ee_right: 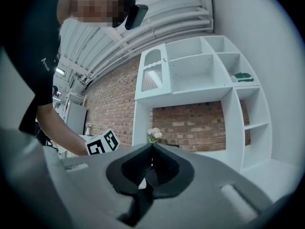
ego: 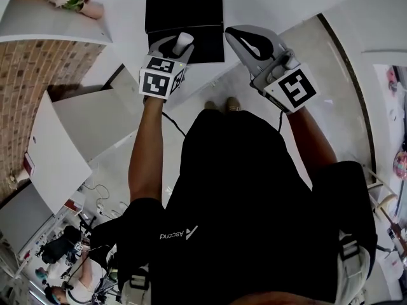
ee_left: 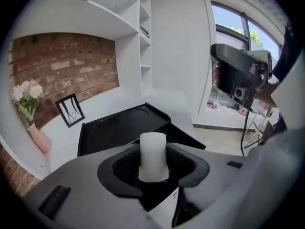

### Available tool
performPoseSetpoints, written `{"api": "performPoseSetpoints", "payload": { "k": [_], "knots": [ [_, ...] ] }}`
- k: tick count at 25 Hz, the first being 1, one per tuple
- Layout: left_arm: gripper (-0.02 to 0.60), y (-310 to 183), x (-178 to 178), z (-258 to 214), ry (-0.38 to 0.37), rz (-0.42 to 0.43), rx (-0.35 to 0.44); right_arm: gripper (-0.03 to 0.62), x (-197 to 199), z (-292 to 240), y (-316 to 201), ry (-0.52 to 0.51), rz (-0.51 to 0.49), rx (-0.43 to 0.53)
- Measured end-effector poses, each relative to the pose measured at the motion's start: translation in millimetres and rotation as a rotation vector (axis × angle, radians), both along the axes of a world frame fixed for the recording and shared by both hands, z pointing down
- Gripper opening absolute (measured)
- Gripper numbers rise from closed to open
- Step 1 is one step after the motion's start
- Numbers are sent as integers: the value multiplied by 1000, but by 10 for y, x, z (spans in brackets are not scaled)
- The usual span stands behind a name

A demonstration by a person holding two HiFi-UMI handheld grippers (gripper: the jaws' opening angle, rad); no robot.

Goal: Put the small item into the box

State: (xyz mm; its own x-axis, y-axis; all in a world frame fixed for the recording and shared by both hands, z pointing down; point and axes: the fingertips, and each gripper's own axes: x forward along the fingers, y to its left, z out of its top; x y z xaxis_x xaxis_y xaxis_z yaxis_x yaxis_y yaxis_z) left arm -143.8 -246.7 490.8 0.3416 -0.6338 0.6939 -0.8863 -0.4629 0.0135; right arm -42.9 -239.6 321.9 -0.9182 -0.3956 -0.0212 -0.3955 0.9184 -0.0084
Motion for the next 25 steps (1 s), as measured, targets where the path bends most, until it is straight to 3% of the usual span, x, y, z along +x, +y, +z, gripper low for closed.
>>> {"api": "performPoseSetpoints", "payload": {
  "k": [14, 25],
  "knots": [
    [169, -127, 25, 631, -83, 95, -282, 2, 105, 56, -177, 5, 79, -9],
    [173, -146, 58, 841, -97, 149, -339, 2, 123, 135, -266, 11, 107, -27]
  ]
}}
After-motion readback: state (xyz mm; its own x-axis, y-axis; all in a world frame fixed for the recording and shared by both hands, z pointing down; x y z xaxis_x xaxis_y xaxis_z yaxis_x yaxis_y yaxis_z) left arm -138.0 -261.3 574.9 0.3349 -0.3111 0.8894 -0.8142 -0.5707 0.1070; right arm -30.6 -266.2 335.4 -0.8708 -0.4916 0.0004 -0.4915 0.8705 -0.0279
